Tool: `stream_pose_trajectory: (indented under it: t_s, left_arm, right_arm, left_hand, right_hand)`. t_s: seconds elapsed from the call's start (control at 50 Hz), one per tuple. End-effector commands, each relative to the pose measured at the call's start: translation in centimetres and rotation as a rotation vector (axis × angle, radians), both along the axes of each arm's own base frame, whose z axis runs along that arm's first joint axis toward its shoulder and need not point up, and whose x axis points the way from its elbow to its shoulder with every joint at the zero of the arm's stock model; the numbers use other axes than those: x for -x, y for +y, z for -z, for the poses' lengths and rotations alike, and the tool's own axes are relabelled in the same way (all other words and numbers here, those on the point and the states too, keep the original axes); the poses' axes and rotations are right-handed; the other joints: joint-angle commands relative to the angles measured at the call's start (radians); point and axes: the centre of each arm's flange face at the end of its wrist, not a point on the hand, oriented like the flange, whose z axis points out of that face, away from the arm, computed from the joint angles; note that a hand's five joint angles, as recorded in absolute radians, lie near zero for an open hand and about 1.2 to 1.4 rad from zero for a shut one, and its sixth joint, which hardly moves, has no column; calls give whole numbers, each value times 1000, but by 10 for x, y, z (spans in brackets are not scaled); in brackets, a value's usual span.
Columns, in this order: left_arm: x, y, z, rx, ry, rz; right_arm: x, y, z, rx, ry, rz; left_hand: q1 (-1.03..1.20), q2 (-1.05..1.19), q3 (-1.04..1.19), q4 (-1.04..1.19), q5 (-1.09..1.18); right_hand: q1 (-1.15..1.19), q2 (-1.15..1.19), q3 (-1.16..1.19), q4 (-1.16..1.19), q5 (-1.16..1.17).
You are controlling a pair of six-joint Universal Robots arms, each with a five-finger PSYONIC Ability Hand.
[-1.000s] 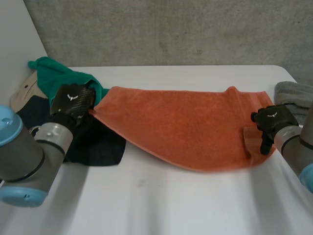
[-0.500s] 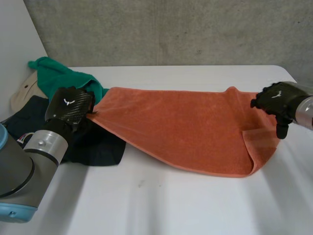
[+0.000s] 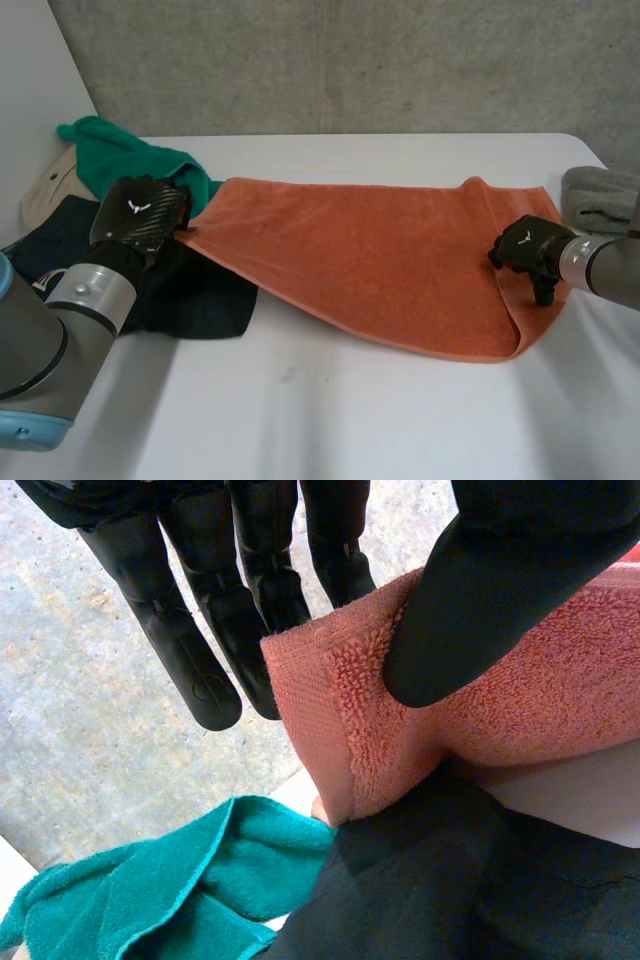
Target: Fold the laundry.
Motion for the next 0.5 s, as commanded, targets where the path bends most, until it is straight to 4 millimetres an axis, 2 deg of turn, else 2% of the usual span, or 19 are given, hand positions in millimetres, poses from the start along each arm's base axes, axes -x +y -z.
stream_pose_trajectory:
  t_s: [0.02,0.08,0.1,0.16,0.28,0.34,0.36,0.38,0.44,0.46,0.48,0.5]
  left_arm:
    - [0,0,0,-2,0,5]
    - [0,0,1,-3,0,5]
    - [0,0,0,-2,0,5]
    - [-1,0,0,-2,2,3]
    - [-2,1,-1,-6,-1,0]
    - [-4,5,-8,2,-4,-5]
    - [-5,10,-10,-2,-6,-5]
    - [-7,12,-12,-4,-7,-8]
    - [-15,17,-17,-11,-9,-27]
    - [-17,16,-18,-10,-8,-34]
    - [-18,15,-19,-7,-6,-37]
    - [-18,15,-19,-7,-7,-35]
  right_arm:
    - [2,0,4,2,-5,11]
    - [4,-1,4,9,-6,20]
    - [5,-2,3,12,-5,23]
    - [6,-2,3,11,-2,32]
    - [7,4,-5,-1,-22,65]
    - [19,8,-23,14,-40,130]
    - [28,12,-40,40,-52,168]
    - [32,15,-47,53,-53,181]
    - [39,25,-67,91,-83,195]
    - [38,28,-70,100,-88,187]
    - [36,28,-69,111,-100,170]
    - [35,27,-69,119,-107,159]
  left_hand:
    - [256,197,203,196,233]
    - [256,197,203,196,233]
    - [256,197,203,196,233]
    - [256,197,203,196,233]
    - [256,197,203,196,233]
    - [256,197,203,196,233]
    - [256,197,203,196,233]
    - [256,197,203,196,233]
    - [256,197,203,196,233]
    - [256,197,203,196,233]
    - [256,197,203,196,233]
    - [256,197,203,196,233]
  right_hand:
    - [189,190,187,184,179]
    - [403,404,401,398,393]
    - [619,620,617,614,609]
    - [889,891,888,885,880]
    - [890,892,888,885,880]
    - [890,892,888,885,880]
    - [890,892,888,885,880]
    - [890,892,888,885,880]
    - [890,892,888,885,880]
    - [696,698,695,692,686]
    - [136,138,135,132,126]
    - [-70,-68,-71,-74,-80]
